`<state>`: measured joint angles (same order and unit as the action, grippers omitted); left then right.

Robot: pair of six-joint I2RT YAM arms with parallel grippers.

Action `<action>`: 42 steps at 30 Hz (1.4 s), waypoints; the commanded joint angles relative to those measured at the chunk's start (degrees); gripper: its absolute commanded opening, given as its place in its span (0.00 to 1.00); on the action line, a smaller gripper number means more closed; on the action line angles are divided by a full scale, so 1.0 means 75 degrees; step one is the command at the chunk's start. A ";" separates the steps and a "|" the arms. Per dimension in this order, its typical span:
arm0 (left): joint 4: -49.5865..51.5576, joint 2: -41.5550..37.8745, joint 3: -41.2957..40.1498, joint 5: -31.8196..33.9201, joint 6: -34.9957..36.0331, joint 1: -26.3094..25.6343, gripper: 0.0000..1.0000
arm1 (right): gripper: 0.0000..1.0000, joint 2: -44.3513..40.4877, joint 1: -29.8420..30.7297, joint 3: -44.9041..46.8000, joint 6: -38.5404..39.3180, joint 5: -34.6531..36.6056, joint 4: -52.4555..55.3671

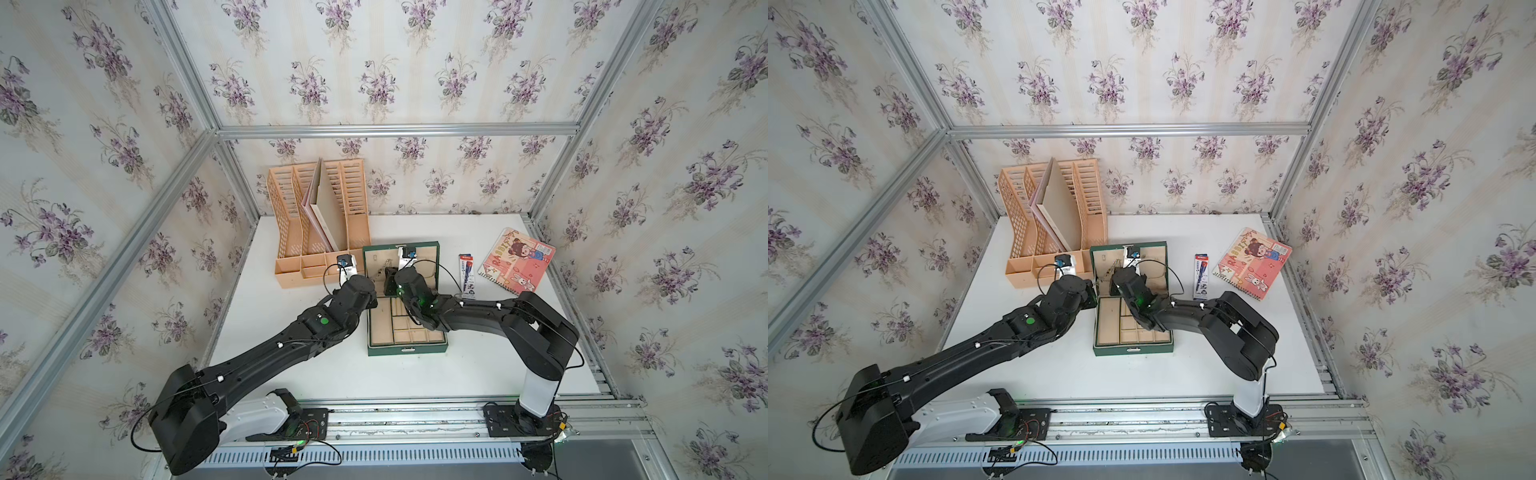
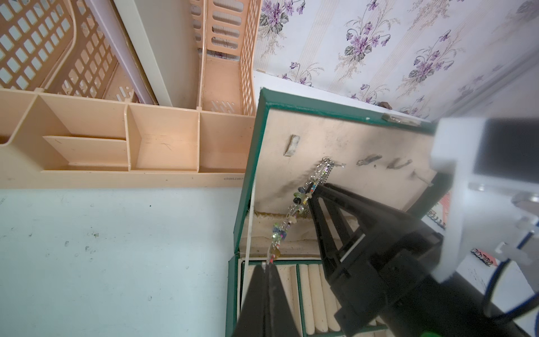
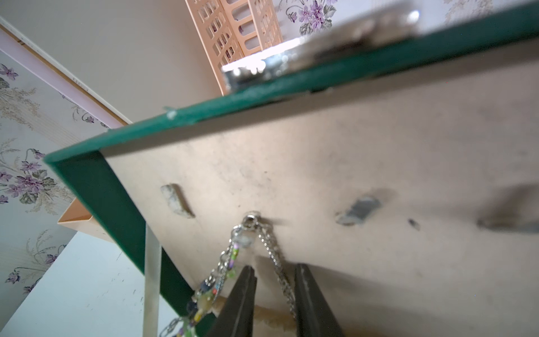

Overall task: Put jewelry chain into jewelry box
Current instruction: Adjust the necklace in the jewelry box.

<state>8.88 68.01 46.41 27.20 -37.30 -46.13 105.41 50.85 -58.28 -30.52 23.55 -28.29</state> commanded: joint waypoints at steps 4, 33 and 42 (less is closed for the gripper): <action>-0.0104 -0.0117 -0.0047 0.0029 0.0048 -0.0002 0.00 | 0.13 0.0044 -0.0007 -0.0008 -0.0256 0.0097 0.0032; -0.0072 0.0084 0.0044 0.0066 -0.0019 -0.0002 0.00 | 0.00 -0.0043 -0.0075 0.0649 -0.0430 -0.0119 -0.0332; -0.0112 0.0517 0.0226 0.0030 -0.0059 0.0001 0.00 | 0.29 -0.0510 -0.0130 0.0740 -0.0401 -0.0197 -0.0258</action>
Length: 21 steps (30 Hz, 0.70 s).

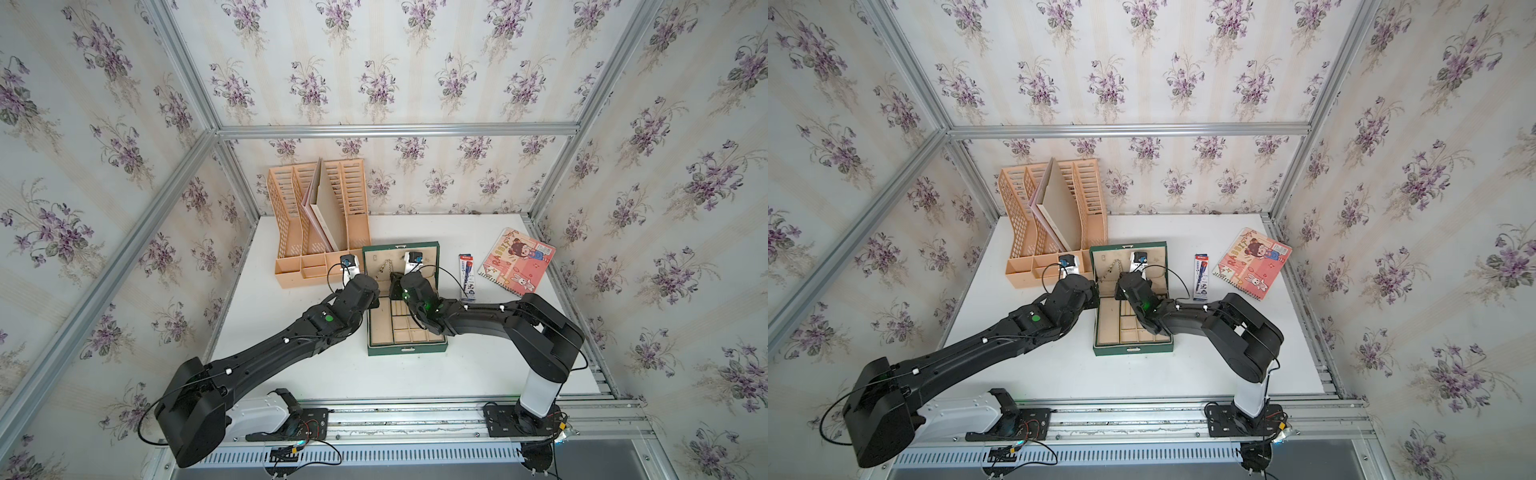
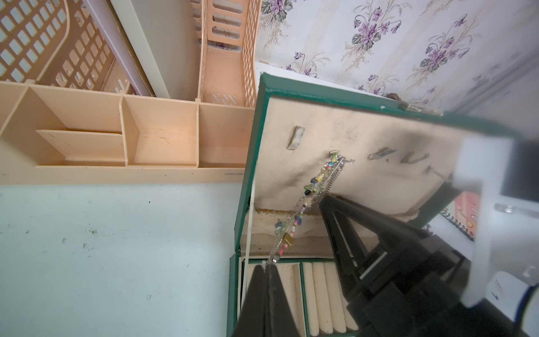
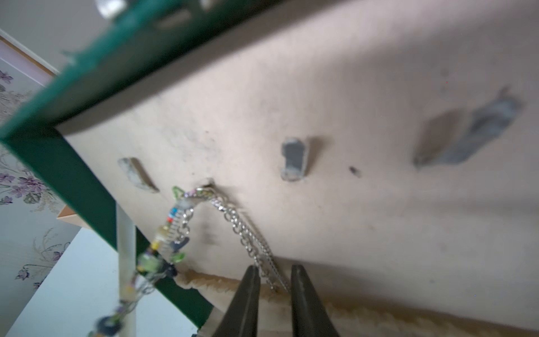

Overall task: Put jewelry chain into jewelry box
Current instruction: Adjust the necklace in the jewelry box.

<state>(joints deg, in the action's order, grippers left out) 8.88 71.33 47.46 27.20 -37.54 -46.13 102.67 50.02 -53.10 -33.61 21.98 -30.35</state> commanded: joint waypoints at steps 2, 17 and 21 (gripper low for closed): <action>-0.0128 0.0146 0.0126 0.0021 -0.0036 -0.0002 0.00 | 0.33 -0.0317 -0.0036 0.0119 0.0021 -0.0014 0.0016; 0.0036 0.1091 0.0453 -0.0719 -0.0330 -0.0008 0.00 | 0.55 -0.3227 -0.0042 0.2098 0.0696 -0.0044 0.0471; -0.0052 0.1649 0.0505 -0.0828 -0.0448 -0.0013 0.00 | 0.55 -0.3969 -0.0045 0.2631 0.0844 0.0091 0.0653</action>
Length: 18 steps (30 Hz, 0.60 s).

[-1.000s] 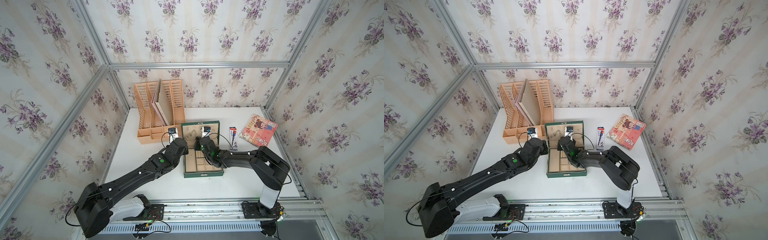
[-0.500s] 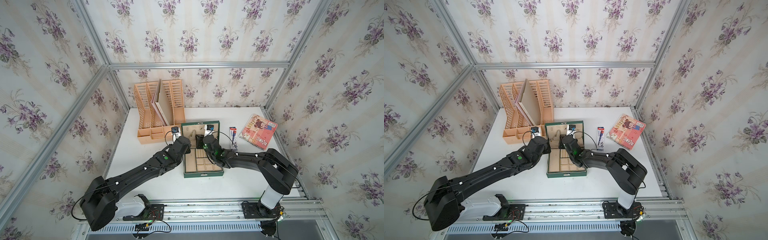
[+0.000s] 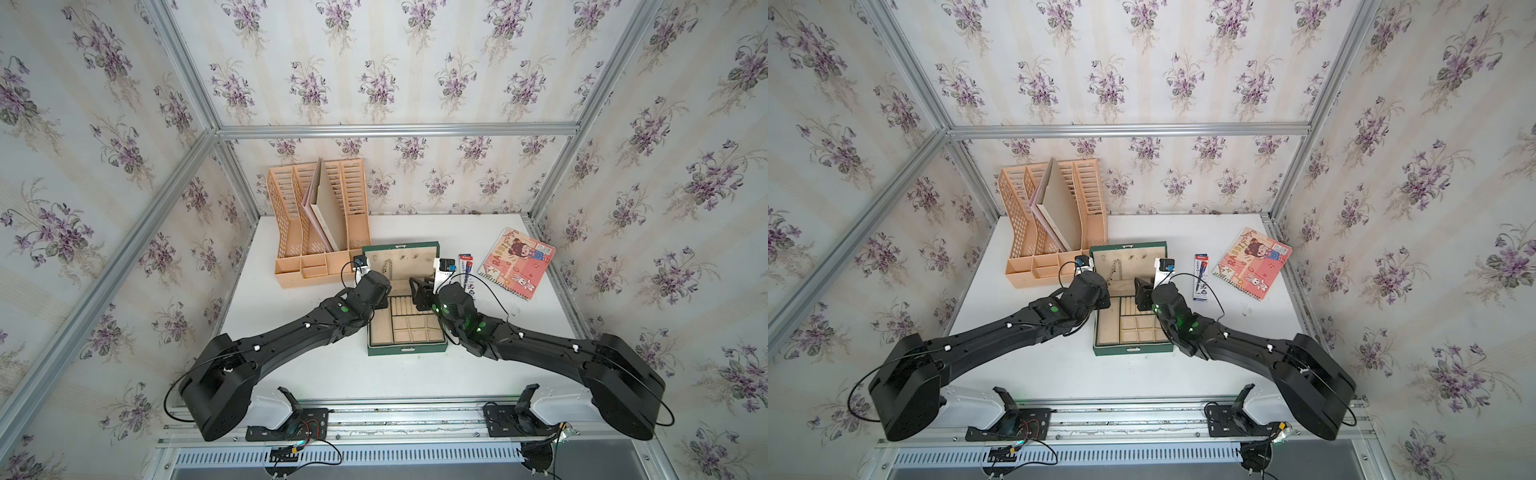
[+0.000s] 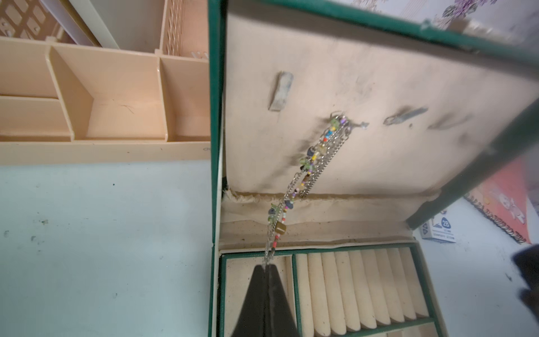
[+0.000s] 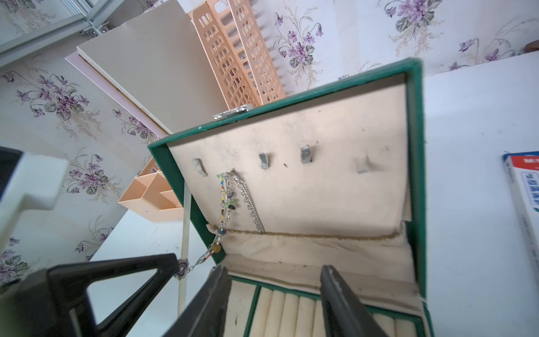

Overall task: Put jewelry chain into jewelry box
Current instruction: Adjust the necklace in the jewelry box.

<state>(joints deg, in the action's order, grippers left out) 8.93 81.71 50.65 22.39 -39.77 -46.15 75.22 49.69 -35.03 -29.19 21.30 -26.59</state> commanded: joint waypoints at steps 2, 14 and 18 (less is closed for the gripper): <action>-0.0069 0.0519 0.0208 -0.0249 -0.0150 -0.0011 0.00 | 0.55 -0.0527 0.0001 0.0421 0.0270 0.0207 0.0159; 0.0382 0.1687 0.1109 -0.0012 -0.0256 -0.0011 0.00 | 0.55 -0.0879 -0.0011 0.0797 0.0219 0.0160 0.0178; 0.0404 0.1760 0.1203 -0.0098 -0.0262 -0.0011 0.06 | 0.56 -0.0955 -0.0003 0.0797 0.0227 0.0171 0.0218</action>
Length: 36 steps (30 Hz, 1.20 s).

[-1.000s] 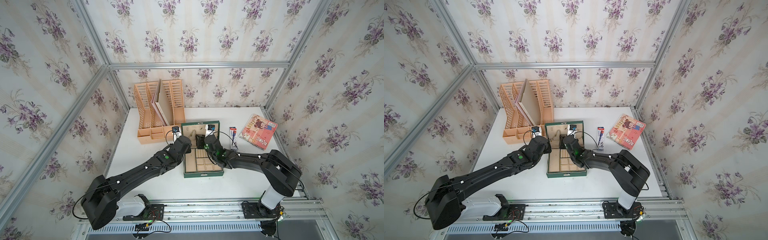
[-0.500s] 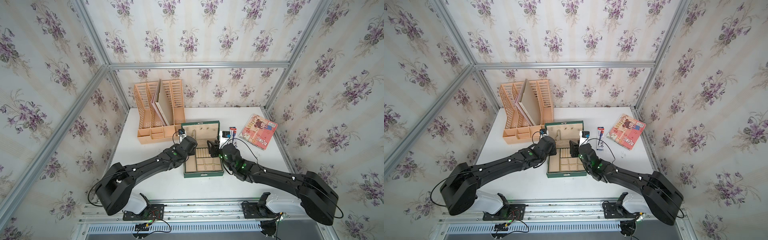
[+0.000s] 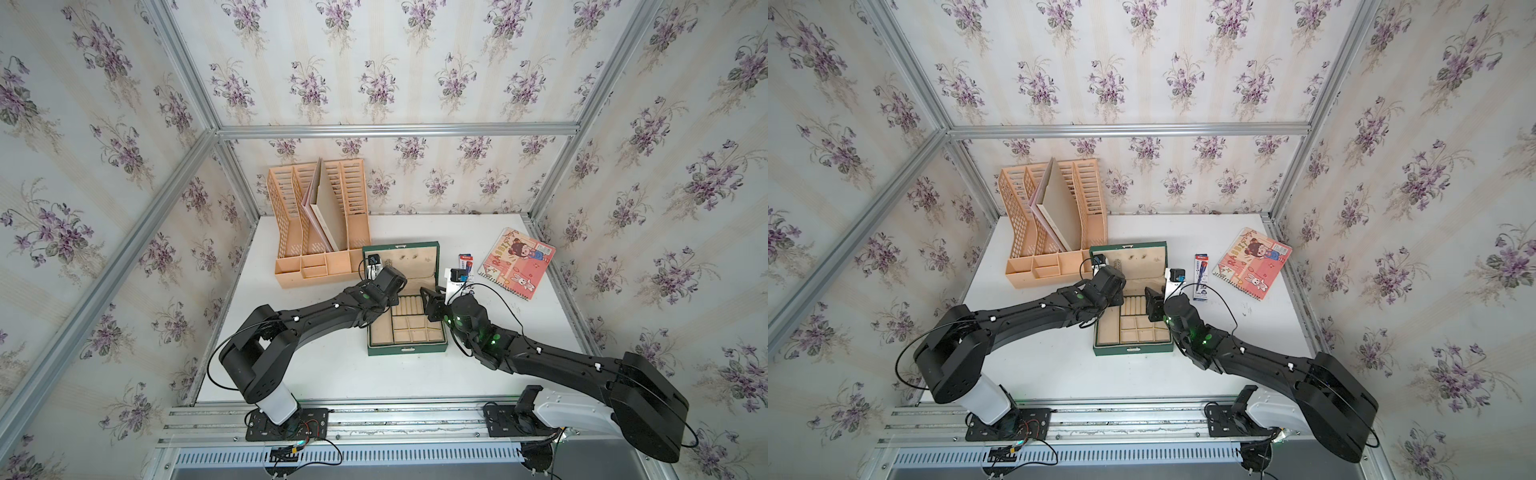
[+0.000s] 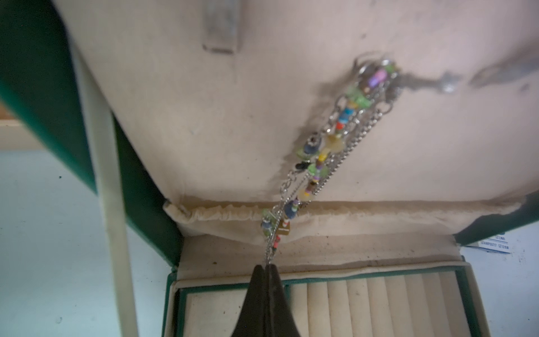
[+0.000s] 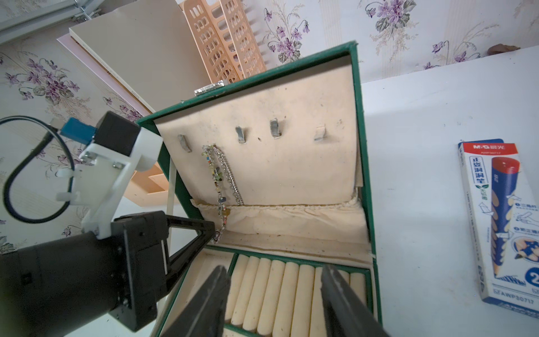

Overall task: Put jewelry chain into jewelry box
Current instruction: Adjust the necklace in the jewelry box, then close the fastener on the jewelry box.

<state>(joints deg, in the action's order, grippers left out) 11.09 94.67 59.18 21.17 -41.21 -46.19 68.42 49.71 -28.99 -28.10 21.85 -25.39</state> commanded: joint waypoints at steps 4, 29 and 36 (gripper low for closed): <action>0.0138 0.0002 0.0035 -0.0015 -0.0060 -0.0005 0.25 | 0.57 -0.0086 -0.0008 -0.0007 0.0121 0.0180 0.0086; 0.2462 -0.3192 -0.1023 -0.0507 0.0361 0.0027 0.54 | 0.66 -0.0819 -0.0010 -0.1842 0.3238 -0.1150 0.3421; 0.2189 -0.3285 -0.1976 -0.1456 0.0473 0.0122 0.54 | 0.69 -0.0158 0.0016 -0.3242 0.4931 -0.1121 0.4347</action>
<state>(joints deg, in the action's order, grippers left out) 27.70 69.95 46.15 13.89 -38.28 -45.67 66.13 49.80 -51.33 0.58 13.91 3.36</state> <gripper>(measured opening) 0.546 0.685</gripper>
